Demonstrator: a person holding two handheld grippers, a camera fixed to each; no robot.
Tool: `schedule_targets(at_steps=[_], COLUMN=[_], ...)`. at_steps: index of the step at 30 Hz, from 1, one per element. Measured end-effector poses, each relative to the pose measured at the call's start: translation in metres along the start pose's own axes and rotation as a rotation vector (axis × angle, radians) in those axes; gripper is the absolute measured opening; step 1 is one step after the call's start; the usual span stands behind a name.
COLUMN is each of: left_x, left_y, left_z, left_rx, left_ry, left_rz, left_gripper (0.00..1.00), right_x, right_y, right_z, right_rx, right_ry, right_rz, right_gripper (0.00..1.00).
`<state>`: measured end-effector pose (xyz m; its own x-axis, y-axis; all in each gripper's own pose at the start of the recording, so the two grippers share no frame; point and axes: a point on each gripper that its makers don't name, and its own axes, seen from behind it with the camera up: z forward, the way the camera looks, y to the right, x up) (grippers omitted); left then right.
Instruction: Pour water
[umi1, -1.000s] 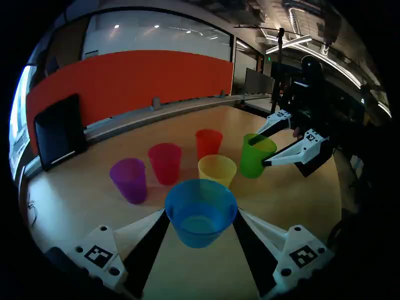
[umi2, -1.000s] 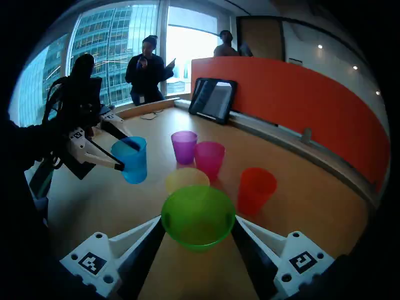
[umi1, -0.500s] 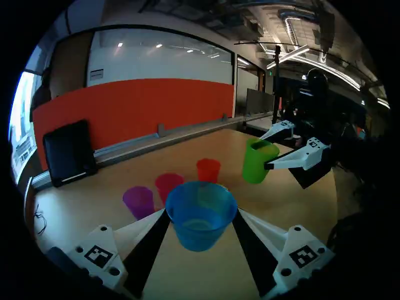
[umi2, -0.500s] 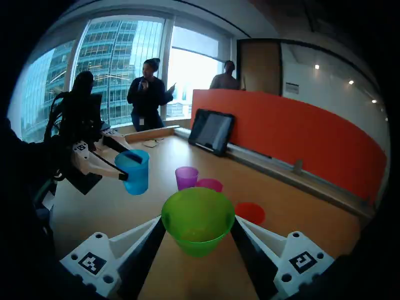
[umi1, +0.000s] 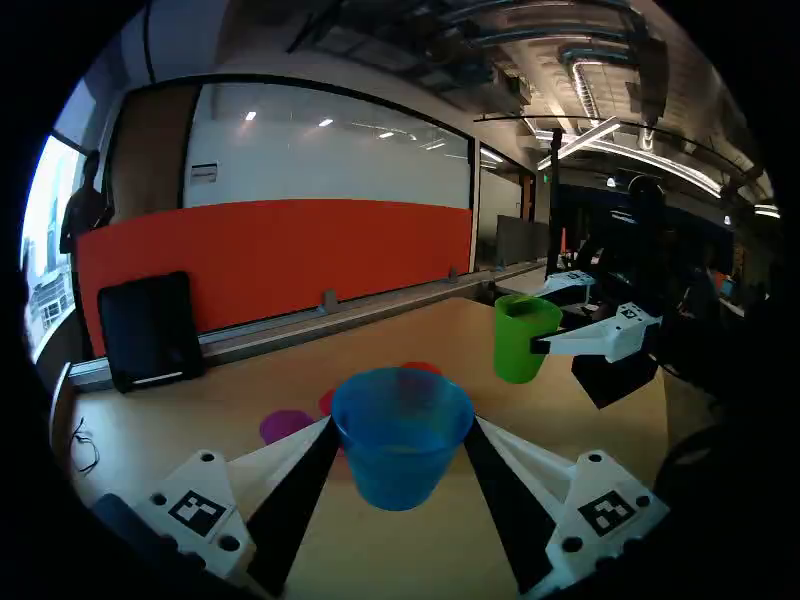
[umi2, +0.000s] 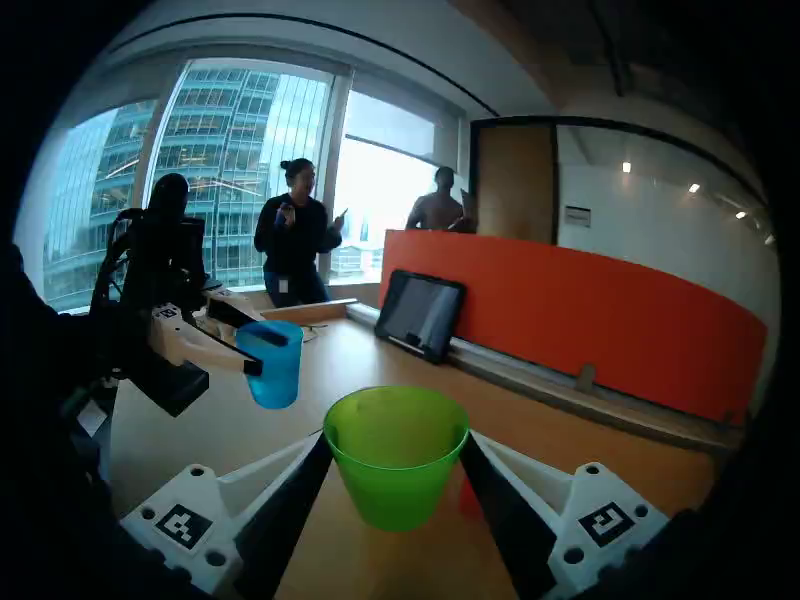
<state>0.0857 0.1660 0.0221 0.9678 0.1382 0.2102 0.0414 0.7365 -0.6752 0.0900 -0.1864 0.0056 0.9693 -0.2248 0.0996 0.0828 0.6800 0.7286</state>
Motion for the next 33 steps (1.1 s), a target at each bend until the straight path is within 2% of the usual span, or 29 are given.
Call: schedule_targets(at_steps=[12, 21, 33], left_x=[0.021, 0.034, 0.055], left_y=[0.0, 0.002, 0.0], left_z=[-0.006, -0.008, -0.013], left_rx=[-0.002, -0.003, 0.017], left_ry=[0.055, 0.095, 0.138], left_rz=[-0.006, 0.007, 0.072], left_gripper=[0.86, 0.87, 0.86], right_x=[0.024, 0.037, 0.039], right_y=[-0.002, -0.003, -0.011], right_z=[0.003, 0.004, 0.006], right_rx=[-0.01, -0.01, 0.021], right_ry=[0.073, 0.1, 0.11], right_rz=[0.006, 0.014, 0.024], right_gripper=[0.92, 0.92, 0.92])
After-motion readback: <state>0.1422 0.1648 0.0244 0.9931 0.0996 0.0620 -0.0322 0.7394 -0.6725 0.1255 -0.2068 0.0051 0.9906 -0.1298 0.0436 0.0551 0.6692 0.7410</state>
